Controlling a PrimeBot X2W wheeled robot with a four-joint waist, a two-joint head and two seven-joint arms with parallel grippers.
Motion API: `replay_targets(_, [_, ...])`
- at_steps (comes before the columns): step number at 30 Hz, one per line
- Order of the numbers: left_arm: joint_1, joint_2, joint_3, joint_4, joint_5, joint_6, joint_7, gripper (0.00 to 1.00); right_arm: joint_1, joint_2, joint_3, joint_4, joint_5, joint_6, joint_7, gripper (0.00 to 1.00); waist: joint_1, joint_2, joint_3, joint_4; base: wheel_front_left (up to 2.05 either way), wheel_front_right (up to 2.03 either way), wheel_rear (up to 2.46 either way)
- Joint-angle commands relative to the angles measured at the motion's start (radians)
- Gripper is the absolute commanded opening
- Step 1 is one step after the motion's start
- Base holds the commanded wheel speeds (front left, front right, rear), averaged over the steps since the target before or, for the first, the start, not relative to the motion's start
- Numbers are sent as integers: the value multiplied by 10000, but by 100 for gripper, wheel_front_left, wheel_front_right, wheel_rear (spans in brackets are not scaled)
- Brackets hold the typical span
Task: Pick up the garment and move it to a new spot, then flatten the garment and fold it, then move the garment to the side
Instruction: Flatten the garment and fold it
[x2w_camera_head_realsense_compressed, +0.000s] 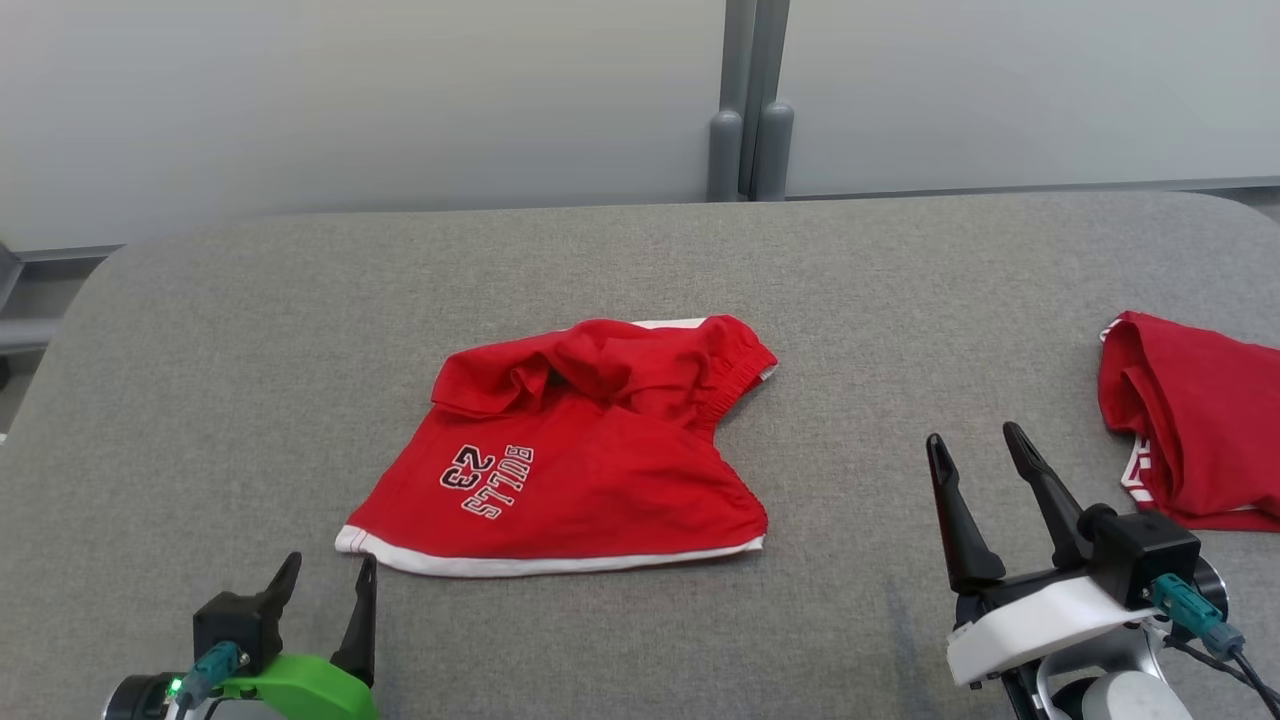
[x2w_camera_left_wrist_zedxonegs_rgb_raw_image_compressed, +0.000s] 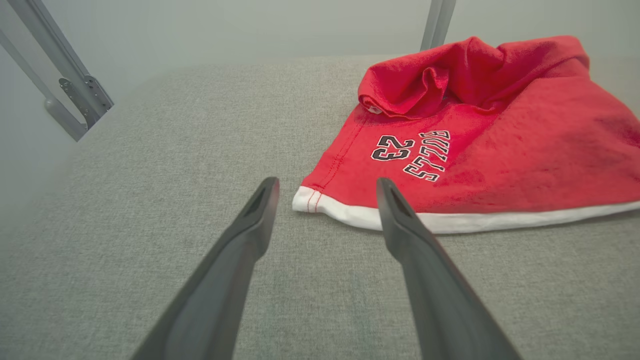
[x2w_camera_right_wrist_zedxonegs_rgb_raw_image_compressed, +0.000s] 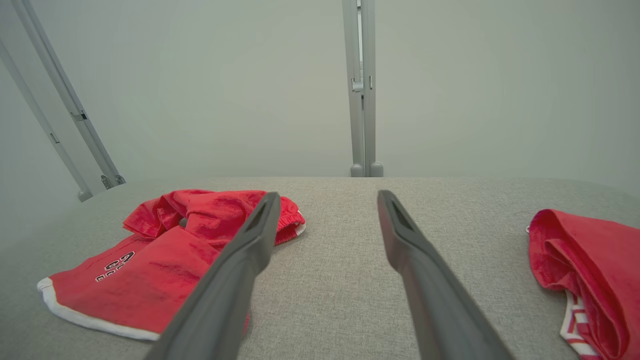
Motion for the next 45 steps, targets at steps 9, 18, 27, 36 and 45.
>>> replay_targets(9, [-1472, 89, 56, 2045, -348, -344, 263, 100, -402, -24, 157, -181, -203, -3, 147, 100, 0, 61, 672, -320, 0, 0, 0])
replay_targets(18, [-2453, 120, 177, 3874, -700, -625, -187, 100, -588, -24, 246, -227, -293, -4, 201, 100, 0, 61, 1033, -520, 0, 0, 0])
replay_targets(27, [-3067, 42, -136, 5032, -771, -868, -571, 100, -681, -24, 217, -269, -344, -3, 254, 100, 0, 61, 1155, -555, 0, 0, 0])
replay_targets(36, [-3399, 101, -684, 5551, -844, -1045, -953, 25, -732, -24, 209, -298, -355, -4, 268, 100, 0, 61, 1193, -530, 0, 0, 0])
replay_targets(45, [-3409, 110, -742, 5177, -1126, -1086, -1441, 0, -596, -22, 579, -74, -495, -3, 552, 100, 0, 61, 1207, -437, 0, 0, 0])
